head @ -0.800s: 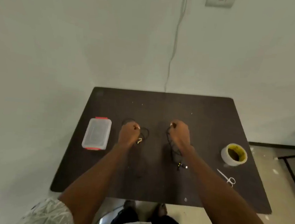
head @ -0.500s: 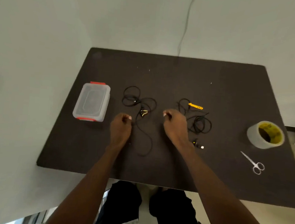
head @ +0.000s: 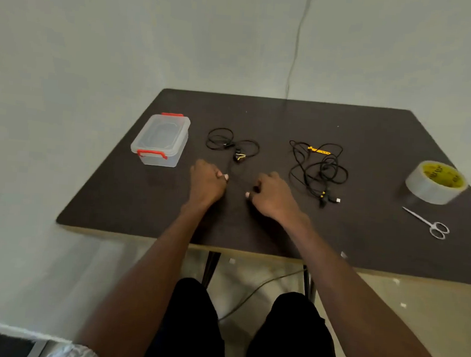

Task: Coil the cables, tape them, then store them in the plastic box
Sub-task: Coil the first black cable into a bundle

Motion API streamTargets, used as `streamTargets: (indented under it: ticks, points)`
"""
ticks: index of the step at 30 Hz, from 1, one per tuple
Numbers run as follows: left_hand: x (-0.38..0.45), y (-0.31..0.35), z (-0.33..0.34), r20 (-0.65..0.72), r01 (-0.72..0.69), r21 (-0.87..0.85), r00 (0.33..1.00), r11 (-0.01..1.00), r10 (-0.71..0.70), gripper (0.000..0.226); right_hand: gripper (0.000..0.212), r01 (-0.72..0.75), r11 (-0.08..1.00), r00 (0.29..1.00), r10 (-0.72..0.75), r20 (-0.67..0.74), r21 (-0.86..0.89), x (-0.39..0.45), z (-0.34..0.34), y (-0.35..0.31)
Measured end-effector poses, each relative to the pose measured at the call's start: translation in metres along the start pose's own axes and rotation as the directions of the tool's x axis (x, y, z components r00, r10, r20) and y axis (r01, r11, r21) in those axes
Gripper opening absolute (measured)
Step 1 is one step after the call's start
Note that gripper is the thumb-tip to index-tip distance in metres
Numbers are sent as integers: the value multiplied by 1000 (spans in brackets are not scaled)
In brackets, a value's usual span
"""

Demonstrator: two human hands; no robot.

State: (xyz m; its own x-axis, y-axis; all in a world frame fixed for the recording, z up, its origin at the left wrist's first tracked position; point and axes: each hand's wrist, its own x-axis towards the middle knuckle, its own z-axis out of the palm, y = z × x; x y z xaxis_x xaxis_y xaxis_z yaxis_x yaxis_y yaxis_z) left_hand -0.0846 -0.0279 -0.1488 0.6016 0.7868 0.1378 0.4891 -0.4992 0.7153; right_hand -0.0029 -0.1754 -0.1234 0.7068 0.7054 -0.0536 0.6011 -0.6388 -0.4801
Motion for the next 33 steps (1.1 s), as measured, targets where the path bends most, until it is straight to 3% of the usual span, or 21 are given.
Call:
streamTargets:
  ticks: [2,5,7,10,11,14,16,19,20,22,24,26,28,30,33]
  points:
    - [-27,7,-20,-14,113,-337,992,935,-124,16,28,9,999,999,-8,-41,31,-29,4,-1]
    - [-61,23,-59,-5,149,-775,970,615,-242,8,25,-51,971,995,70,-77,232,-50,-1,-5]
    - [-72,34,-87,68,126,-840,990,527,-127,5,28,-44,920,987,102,-128,389,-58,-11,-16]
    - [-73,51,-119,204,145,-804,978,576,37,7,39,76,870,996,-39,-84,487,-65,-25,-40]
    - [-72,56,-126,232,165,-831,971,531,61,8,45,105,847,993,-122,-2,521,-67,-29,-50]
    - [-63,64,-132,225,200,-942,972,269,63,11,73,67,671,924,-322,209,738,-69,-30,-69]
    - [-56,61,-131,178,163,-965,982,204,58,21,71,5,561,887,-384,255,828,-66,-28,-72]
    - [-43,50,-128,181,167,-933,983,320,14,22,41,26,531,874,-423,239,847,-62,-25,-68]
    - [-40,46,-130,179,168,-886,984,431,-16,17,34,44,509,882,-425,206,860,-60,-28,-66]
    - [-35,44,-139,142,136,-633,988,762,-59,7,30,64,452,938,-333,101,890,-52,-46,-63]
    - [-32,43,-147,164,83,-309,986,947,-33,17,30,114,477,981,-195,-21,872,-39,-73,-57]
    - [-32,47,-149,271,-48,-220,956,974,108,23,32,118,559,982,-188,-14,820,-26,-96,-51]
    - [-30,50,-145,333,-180,-269,904,946,267,24,34,81,633,961,-255,109,770,-18,-109,-51]
    - [-30,53,-141,429,-161,-387,840,908,332,18,32,59,669,959,-245,146,741,-11,-117,-51]
    - [-26,56,-146,594,-68,-430,729,900,339,20,20,47,629,991,-126,42,776,2,-126,-46]
